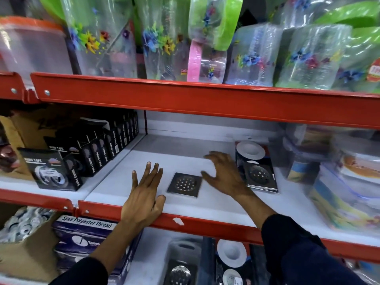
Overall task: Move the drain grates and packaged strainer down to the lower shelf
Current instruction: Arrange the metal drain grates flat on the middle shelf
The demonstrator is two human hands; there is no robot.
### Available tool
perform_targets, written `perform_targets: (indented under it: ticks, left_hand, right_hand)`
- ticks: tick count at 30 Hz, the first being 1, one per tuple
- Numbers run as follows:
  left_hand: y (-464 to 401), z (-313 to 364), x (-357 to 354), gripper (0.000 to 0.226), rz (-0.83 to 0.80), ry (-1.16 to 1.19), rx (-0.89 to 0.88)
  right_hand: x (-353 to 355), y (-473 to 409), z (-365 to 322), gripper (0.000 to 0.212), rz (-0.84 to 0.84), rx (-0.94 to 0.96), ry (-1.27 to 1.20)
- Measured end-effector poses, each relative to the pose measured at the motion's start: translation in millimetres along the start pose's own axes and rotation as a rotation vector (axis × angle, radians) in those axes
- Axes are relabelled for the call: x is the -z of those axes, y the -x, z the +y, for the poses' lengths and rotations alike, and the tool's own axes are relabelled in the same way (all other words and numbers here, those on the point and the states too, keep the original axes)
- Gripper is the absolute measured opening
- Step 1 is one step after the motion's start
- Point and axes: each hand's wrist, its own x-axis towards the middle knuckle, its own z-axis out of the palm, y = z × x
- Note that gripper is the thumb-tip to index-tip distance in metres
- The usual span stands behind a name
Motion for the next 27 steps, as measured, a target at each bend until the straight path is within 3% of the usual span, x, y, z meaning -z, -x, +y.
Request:
perform_targets:
  ticks: [2,5,7,15,18,20,22,24,27]
  left_hand:
    - [0.2,1.1,-1.5,0.083,-0.001,-0.011,-0.008]
    - [1.1,-0.4,-2.3,0.081,0.009,-0.02,-0.013]
    - [1.3,0.1,-2.7,0.08,0.017,-0.023,-0.013]
    - [1.6,1.6,-0.8,0.081,0.013,-0.04,0.012]
    - [0.9,2.8,-1.2,0.082,0.01,-0.055,0.016]
    - [0.8,2.7,-1.1,0.082,0.005,-0.067,0.017]
    - [1.4,3.4,-1.0,0.082,0.001,-0.074,0.017]
    - [2.0,4.0,0.1,0.082,0.001,-0.067,0.018]
    - [2.1,5.9,1.5,0.081,0.006,-0.055,0.016]
  right_hand:
    - [13.7,7.3,18.0,0.061,0.13,-0.264,0.099]
    - [26.4,13.1,36.0,0.065,0.043,-0.63,0.198]
    - [28.4,17.3,45.8,0.069,-0.023,-0.762,0.204]
    - [29.2,21.1,55.9,0.075,-0.028,-0.816,0.27]
    - [35.0,15.2,47.1,0.074,0.089,-0.685,0.325]
    - [34.9,7.0,35.2,0.067,0.139,-0.411,0.255]
    - [30.0,-3.8,15.5,0.075,-0.022,-0.12,-0.041]
    - [18.6,-12.9,-11.6,0.086,-0.297,0.037,-0.265]
    - [-8.5,-26.2,-36.6,0.08,-0.453,0.168,-0.244]
